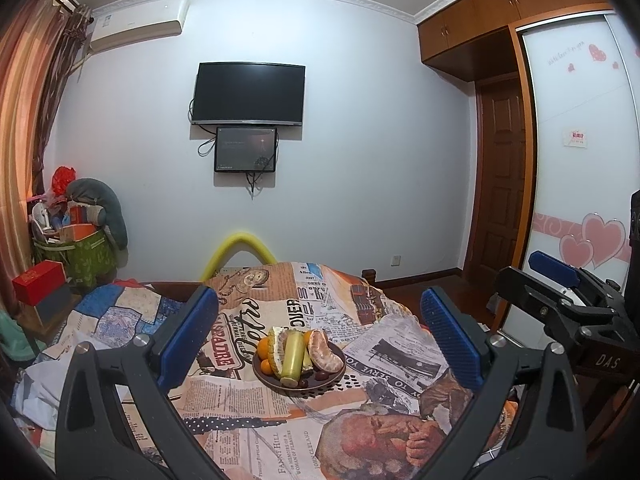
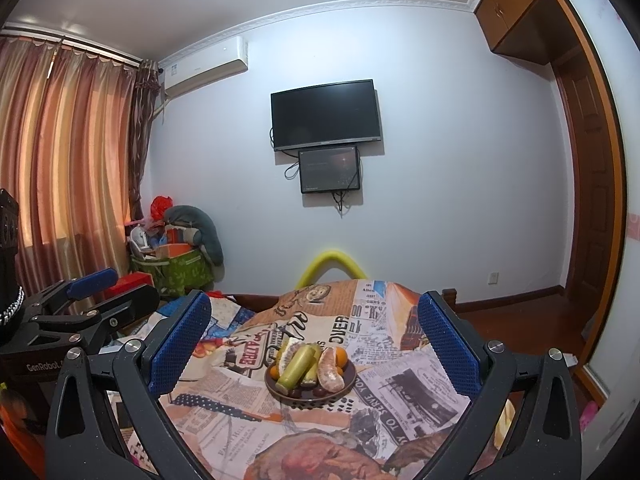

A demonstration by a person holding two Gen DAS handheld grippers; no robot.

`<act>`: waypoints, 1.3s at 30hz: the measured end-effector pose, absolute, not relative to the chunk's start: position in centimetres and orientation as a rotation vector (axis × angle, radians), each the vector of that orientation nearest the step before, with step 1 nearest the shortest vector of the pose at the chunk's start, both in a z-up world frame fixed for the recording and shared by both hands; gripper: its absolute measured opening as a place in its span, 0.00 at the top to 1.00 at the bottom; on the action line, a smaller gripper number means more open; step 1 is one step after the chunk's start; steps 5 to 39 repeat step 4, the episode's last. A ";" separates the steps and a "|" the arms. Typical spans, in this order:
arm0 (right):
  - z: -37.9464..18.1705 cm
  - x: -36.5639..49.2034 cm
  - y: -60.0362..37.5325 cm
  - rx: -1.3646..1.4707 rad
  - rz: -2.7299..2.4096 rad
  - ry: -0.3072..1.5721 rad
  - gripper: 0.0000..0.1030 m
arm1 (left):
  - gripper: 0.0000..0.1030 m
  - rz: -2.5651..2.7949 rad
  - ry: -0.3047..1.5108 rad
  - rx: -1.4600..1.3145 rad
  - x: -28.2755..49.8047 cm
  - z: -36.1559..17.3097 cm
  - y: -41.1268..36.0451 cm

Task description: Organize fruits

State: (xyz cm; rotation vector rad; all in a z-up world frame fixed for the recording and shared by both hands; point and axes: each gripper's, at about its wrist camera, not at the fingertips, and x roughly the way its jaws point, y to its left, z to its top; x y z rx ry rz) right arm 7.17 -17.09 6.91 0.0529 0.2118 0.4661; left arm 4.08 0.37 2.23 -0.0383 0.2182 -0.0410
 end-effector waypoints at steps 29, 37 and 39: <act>6.7 7.4 -17.0 0.054 0.468 0.218 0.00 | 0.00 -0.041 0.222 -0.045 4.3 2.1 0.3; 6.7 7.4 -17.0 0.054 0.468 0.218 0.00 | 0.00 -0.041 0.222 -0.045 4.3 2.1 0.3; 6.7 7.4 -17.0 0.054 0.468 0.218 0.00 | 0.00 -0.041 0.222 -0.045 4.3 2.1 0.3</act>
